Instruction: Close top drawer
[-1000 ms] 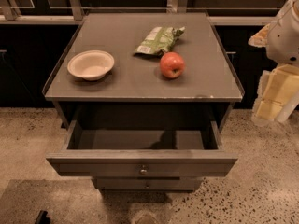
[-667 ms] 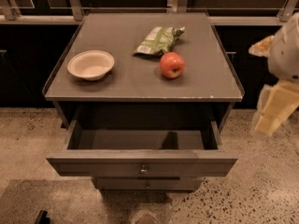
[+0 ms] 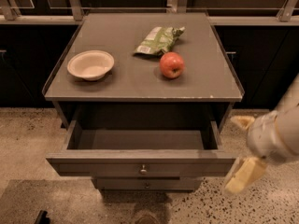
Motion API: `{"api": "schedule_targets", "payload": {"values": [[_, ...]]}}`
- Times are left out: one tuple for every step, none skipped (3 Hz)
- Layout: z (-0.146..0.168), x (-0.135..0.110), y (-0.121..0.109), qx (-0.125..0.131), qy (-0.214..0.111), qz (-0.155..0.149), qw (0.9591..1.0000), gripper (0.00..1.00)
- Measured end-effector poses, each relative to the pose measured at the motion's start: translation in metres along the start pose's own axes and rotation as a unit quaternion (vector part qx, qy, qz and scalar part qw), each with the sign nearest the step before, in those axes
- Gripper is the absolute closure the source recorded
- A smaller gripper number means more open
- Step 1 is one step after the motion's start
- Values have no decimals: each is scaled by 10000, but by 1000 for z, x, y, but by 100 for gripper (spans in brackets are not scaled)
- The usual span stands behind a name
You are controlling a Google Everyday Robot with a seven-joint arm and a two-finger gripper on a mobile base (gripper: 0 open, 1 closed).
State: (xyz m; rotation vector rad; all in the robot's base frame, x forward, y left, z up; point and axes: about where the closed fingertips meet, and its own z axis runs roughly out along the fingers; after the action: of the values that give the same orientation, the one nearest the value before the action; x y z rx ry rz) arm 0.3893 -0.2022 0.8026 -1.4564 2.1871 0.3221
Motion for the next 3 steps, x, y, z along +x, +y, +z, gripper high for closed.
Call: {"api": "schedule_targets", "payload": {"values": [[87, 35, 4, -290, -280, 476, 9981, 14], [100, 40, -6, -176, -351, 564, 9976, 37], [99, 40, -5, -177, -349, 560, 9977, 61]]}}
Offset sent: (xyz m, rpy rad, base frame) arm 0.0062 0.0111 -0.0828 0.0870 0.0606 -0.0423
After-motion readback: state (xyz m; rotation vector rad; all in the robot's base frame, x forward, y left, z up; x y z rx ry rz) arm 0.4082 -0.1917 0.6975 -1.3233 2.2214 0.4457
